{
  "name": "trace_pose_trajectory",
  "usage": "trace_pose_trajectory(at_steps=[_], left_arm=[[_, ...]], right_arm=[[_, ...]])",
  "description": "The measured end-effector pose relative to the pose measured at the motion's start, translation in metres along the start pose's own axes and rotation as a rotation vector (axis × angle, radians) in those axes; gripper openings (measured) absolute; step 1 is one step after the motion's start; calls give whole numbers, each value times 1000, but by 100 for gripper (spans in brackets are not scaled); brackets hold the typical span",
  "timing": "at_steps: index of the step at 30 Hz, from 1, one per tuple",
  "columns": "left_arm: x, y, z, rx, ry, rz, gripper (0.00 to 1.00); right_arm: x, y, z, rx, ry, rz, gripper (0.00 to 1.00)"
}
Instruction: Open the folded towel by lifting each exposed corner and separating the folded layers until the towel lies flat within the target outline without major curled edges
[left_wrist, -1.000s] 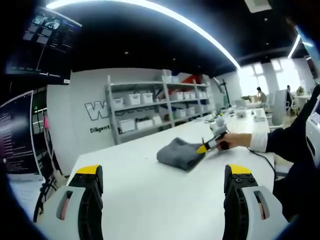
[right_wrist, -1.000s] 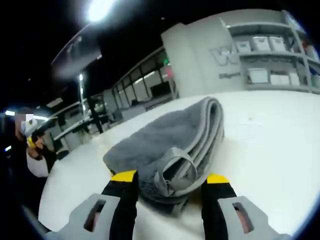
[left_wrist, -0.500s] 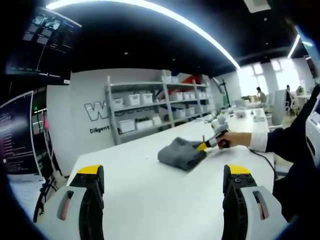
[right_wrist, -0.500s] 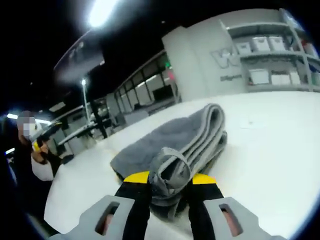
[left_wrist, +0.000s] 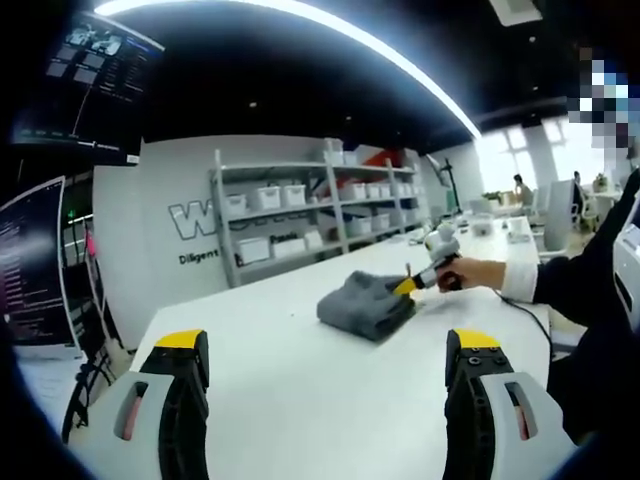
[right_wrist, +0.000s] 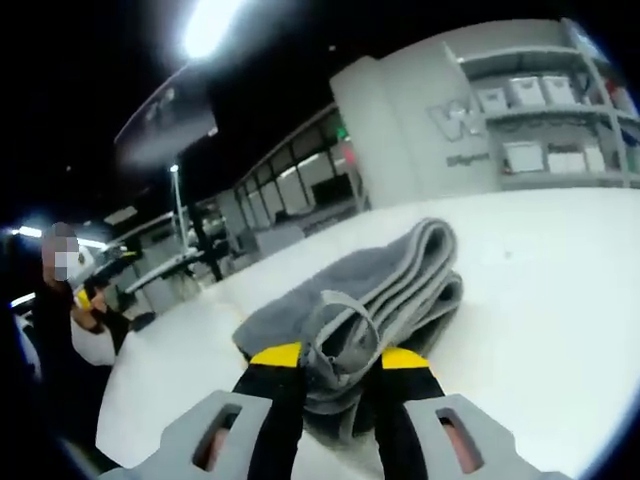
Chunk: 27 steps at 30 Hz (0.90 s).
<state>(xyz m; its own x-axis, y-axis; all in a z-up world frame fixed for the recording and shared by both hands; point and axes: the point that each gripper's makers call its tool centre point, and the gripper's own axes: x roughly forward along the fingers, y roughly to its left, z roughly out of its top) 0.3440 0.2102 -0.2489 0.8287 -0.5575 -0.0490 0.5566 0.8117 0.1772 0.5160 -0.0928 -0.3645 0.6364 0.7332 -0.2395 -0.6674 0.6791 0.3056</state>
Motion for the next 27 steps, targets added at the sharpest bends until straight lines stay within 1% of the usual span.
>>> trace_pose_trajectory(at_steps=[8,13,16,18,21,24,27], left_arm=[[3,-3,-3,1,10,-9,97],[4,-2,-4,-1,12,-9,97],[4,-2,-5,-1,15,-10,97],[4,-3,-5,-1,14,-12,97],[6,-6,-5,-2,15,-20,97],[9,-9,-7,-2,18,-29,97],[12,-12,-8,-3,23,-37,97]], right_arm=[[-5,2,6,-16,-18,7,27],[-6,2,6,-42,-14,0,28],[-6,5,7,-30,-25,14,29],[-7,4,9,-14,-34,18,28],[-7,4,10,-8,-50,21,23],[-8,5,14,14,-70,28,21],[-9,7,18,12,-82,31,21]])
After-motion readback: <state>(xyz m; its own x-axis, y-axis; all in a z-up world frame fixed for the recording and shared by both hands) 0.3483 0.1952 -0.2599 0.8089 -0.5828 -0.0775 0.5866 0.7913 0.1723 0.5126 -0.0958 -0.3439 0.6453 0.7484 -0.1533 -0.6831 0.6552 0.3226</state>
